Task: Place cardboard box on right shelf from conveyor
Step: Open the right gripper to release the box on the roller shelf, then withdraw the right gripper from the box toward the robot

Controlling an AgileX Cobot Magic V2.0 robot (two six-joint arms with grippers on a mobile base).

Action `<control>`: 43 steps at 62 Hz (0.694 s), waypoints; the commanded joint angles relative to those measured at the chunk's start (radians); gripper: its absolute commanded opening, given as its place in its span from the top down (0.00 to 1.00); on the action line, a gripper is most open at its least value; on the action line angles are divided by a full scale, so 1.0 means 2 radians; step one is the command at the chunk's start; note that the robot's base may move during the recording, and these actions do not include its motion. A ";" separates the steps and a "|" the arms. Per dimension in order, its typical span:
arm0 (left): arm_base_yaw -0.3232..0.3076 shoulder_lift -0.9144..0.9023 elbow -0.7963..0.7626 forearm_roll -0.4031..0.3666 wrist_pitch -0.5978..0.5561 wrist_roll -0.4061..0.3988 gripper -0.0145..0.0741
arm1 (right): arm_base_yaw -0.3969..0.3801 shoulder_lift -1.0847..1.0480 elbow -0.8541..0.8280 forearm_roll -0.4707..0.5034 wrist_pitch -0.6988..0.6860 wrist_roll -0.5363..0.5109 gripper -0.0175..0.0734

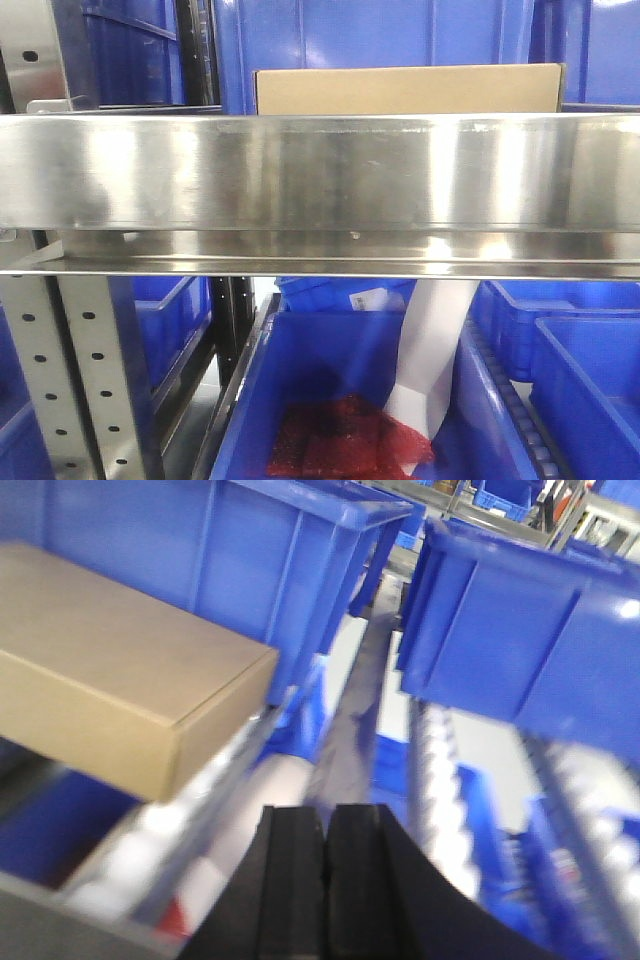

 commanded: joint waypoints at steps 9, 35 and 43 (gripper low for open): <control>-0.001 -0.003 0.003 -0.002 -0.043 0.000 0.97 | -0.003 -0.088 0.074 0.015 -0.060 0.057 0.75; -0.001 -0.003 0.003 -0.002 -0.043 0.000 0.97 | -0.003 -0.282 0.166 0.016 -0.068 0.058 0.75; -0.001 -0.003 0.003 -0.002 -0.043 0.000 0.97 | -0.003 -0.286 0.166 0.016 -0.068 0.058 0.75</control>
